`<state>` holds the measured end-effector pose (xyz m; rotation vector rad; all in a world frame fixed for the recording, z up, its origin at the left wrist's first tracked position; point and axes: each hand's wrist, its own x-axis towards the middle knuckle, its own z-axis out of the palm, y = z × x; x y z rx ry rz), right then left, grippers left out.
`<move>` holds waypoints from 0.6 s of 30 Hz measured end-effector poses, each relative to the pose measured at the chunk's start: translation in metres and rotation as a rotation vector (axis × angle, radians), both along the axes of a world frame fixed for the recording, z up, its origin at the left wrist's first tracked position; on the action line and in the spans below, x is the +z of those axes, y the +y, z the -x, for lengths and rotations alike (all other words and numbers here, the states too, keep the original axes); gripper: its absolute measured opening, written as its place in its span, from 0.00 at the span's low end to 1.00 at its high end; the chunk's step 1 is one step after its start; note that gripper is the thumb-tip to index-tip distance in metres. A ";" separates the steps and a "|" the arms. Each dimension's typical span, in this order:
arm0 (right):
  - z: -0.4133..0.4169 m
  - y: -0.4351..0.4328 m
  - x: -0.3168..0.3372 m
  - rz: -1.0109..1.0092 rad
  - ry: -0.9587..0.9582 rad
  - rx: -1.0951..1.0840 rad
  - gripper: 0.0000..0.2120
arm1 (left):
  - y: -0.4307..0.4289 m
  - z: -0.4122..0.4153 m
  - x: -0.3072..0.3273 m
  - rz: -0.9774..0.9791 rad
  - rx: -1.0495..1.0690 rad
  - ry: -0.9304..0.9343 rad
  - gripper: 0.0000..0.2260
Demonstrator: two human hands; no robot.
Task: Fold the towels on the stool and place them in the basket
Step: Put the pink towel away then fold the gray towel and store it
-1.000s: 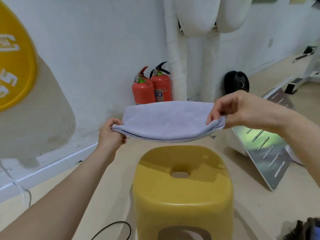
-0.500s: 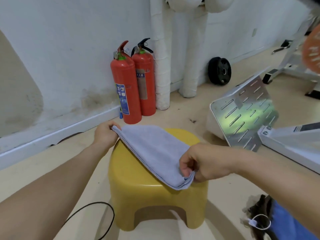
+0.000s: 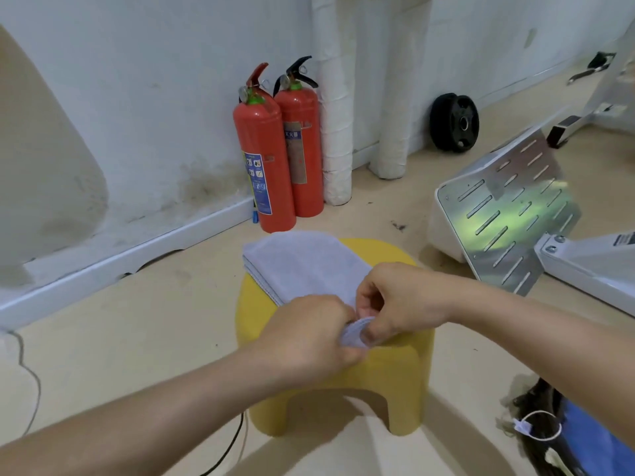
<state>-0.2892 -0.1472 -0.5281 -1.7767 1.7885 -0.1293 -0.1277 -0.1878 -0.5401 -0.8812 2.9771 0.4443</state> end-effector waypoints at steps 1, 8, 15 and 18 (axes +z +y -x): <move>-0.001 0.001 0.004 0.000 -0.023 0.017 0.09 | -0.006 -0.002 -0.001 -0.058 0.004 0.053 0.13; 0.013 0.009 0.017 -0.120 0.050 0.161 0.10 | -0.036 -0.018 0.012 -0.590 -0.160 0.001 0.13; 0.014 0.013 0.022 -0.420 -0.254 0.241 0.07 | -0.035 -0.025 0.013 -1.064 -0.183 -0.152 0.09; 0.019 0.011 0.010 -0.362 -0.447 0.120 0.03 | -0.042 -0.030 0.008 -1.229 -0.068 -0.074 0.13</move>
